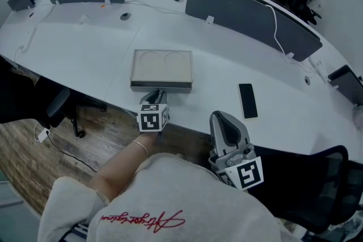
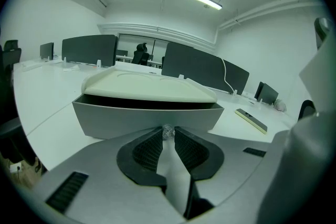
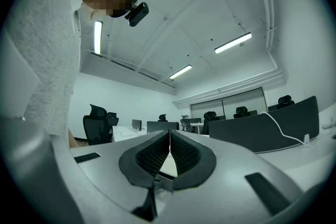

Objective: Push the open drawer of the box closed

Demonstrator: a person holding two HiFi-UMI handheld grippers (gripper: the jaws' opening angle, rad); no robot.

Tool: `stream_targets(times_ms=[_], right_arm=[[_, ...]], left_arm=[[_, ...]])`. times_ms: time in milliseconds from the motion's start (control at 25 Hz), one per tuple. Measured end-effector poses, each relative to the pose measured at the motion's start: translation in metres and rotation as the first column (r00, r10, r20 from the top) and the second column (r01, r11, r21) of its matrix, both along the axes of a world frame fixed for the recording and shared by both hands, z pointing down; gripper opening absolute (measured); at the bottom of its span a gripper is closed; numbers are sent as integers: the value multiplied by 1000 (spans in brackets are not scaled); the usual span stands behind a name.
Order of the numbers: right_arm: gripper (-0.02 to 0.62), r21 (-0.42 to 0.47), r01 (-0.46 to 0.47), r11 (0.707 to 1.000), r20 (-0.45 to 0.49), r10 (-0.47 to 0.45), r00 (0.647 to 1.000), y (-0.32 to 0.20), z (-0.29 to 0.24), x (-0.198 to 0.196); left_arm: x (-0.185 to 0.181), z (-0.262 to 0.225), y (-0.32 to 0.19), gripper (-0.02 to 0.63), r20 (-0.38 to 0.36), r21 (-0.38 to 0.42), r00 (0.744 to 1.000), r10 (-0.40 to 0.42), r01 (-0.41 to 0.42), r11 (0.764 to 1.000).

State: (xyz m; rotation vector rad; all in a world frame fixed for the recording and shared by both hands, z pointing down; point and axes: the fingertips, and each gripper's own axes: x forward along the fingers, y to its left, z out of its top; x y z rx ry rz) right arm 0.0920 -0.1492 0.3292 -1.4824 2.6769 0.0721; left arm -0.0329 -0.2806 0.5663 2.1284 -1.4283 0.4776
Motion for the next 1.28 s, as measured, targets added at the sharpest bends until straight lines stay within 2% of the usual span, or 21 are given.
stream_targets(times_ms=[1280], right_arm=[[18, 4, -31, 1000, 5, 31, 1000, 2, 0, 12]], left_arm=[[0, 0, -18, 84, -19, -15, 1000, -10, 10, 1000]])
